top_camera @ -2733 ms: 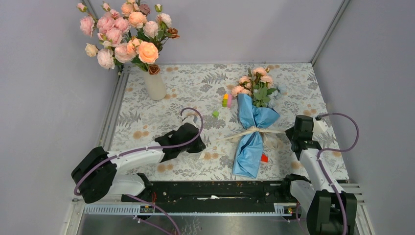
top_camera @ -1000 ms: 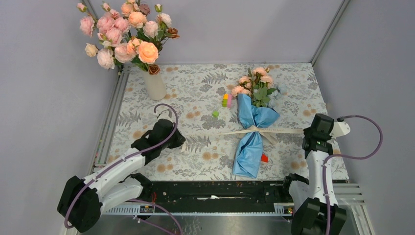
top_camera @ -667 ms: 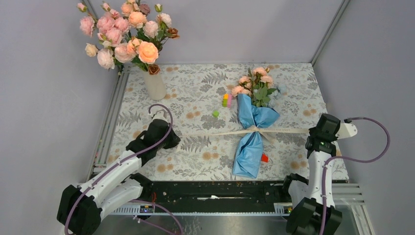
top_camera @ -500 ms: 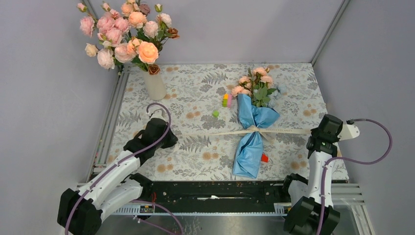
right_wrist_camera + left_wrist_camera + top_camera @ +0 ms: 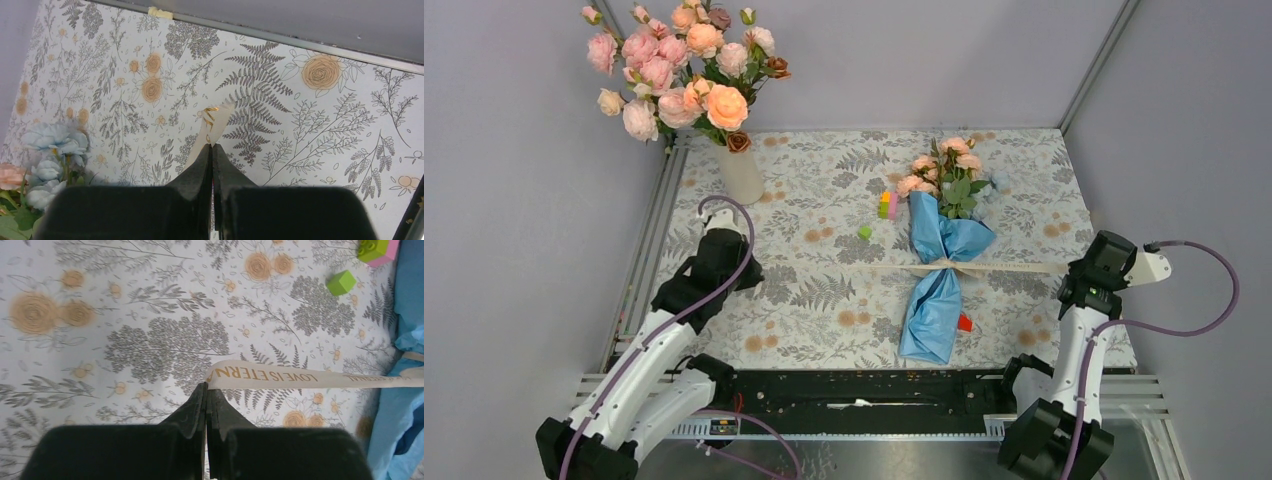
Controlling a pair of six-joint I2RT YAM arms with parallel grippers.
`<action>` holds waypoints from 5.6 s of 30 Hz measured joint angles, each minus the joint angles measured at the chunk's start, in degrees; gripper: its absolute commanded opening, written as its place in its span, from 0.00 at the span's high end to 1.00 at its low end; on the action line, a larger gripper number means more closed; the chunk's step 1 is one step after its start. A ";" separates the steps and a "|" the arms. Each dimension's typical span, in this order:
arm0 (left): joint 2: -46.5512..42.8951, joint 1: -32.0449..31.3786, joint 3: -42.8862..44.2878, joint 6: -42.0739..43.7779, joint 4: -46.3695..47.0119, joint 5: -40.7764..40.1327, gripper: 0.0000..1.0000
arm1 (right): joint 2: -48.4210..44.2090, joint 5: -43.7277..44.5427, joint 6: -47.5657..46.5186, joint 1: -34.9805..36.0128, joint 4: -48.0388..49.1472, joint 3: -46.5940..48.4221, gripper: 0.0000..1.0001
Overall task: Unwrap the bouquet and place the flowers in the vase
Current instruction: Untie the ribbon from the wrapping paper.
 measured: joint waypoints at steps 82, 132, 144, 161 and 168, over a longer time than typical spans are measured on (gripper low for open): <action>-6.67 3.91 14.21 22.88 -9.31 -40.33 1.00 | 0.20 10.73 -2.47 -5.99 -4.90 15.13 1.00; -5.31 3.98 14.23 20.39 -12.61 -20.52 0.12 | -3.87 -3.06 -1.88 -6.91 -7.74 11.02 0.08; -1.62 -13.18 6.01 11.69 3.21 1.73 0.11 | -1.70 -25.16 -1.01 8.35 -2.03 1.18 0.10; 37.07 -32.89 7.69 3.67 36.72 12.04 0.10 | -1.57 -36.30 -2.69 28.50 10.75 -12.70 0.12; 47.52 -34.14 17.55 2.47 39.71 11.93 0.11 | -0.11 -36.33 0.07 30.32 14.29 -14.58 0.13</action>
